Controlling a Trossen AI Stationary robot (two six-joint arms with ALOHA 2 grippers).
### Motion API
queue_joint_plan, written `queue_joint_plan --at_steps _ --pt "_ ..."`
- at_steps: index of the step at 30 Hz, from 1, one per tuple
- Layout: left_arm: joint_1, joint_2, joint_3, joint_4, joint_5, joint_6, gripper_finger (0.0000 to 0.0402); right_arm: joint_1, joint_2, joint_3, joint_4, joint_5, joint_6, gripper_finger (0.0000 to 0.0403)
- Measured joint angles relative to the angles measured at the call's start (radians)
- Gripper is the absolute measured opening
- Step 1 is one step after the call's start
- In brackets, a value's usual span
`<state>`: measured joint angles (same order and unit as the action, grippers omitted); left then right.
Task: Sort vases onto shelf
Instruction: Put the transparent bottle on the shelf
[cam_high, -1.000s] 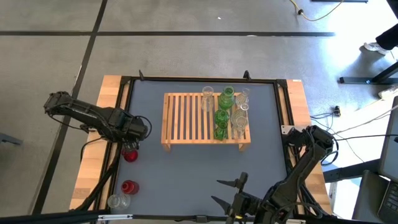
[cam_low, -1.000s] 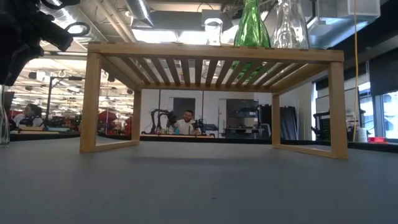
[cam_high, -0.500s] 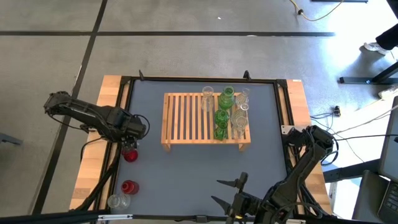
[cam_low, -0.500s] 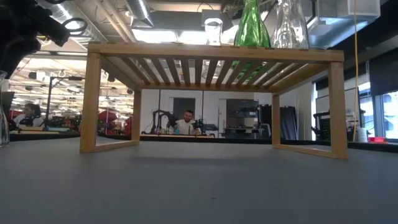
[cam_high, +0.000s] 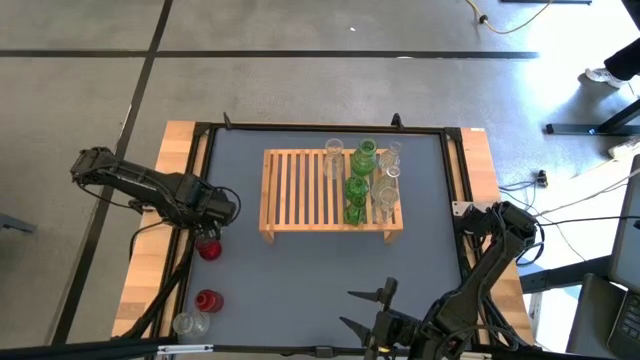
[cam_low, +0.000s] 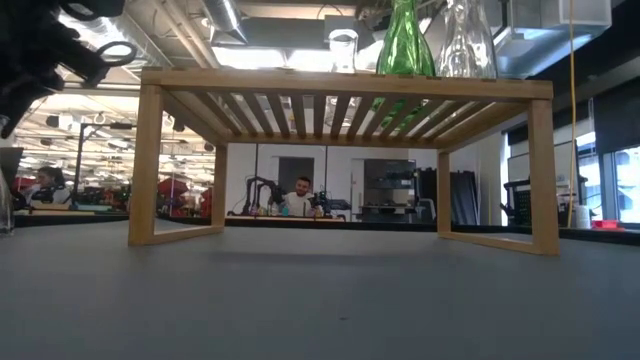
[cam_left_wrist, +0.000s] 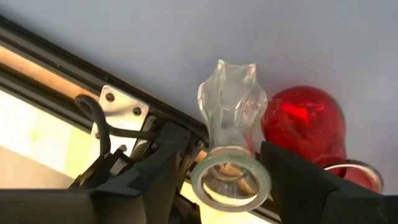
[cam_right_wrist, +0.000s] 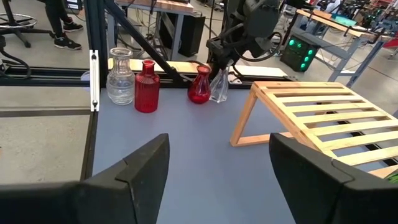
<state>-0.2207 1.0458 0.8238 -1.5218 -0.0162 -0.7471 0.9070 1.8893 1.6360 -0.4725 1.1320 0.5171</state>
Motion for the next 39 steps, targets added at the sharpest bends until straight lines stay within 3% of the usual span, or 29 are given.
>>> queue_joint_plan --at_steps 9,15,24,31,39 --pt "0.0 0.0 0.0 -0.006 0.006 0.007 0.0154 0.0 0.0 0.0 0.0 0.0 -0.001 0.0264" --pt "0.0 0.0 0.005 -0.005 -0.001 0.006 0.0153 0.0 0.0 0.0 0.0 0.01 -0.002 0.0264" --pt "-0.004 0.0 0.138 0.004 -0.034 0.001 0.0158 0.0 0.0 0.0 0.0 0.011 -0.002 0.0264" --pt "-0.093 0.018 0.234 0.055 -0.035 -0.035 0.0158 0.0 0.0 0.0 0.0 0.011 -0.002 0.0264" --pt "-0.262 0.144 0.334 0.119 -0.035 -0.091 0.0158 0.0 0.0 0.0 0.002 0.011 0.003 0.0264"
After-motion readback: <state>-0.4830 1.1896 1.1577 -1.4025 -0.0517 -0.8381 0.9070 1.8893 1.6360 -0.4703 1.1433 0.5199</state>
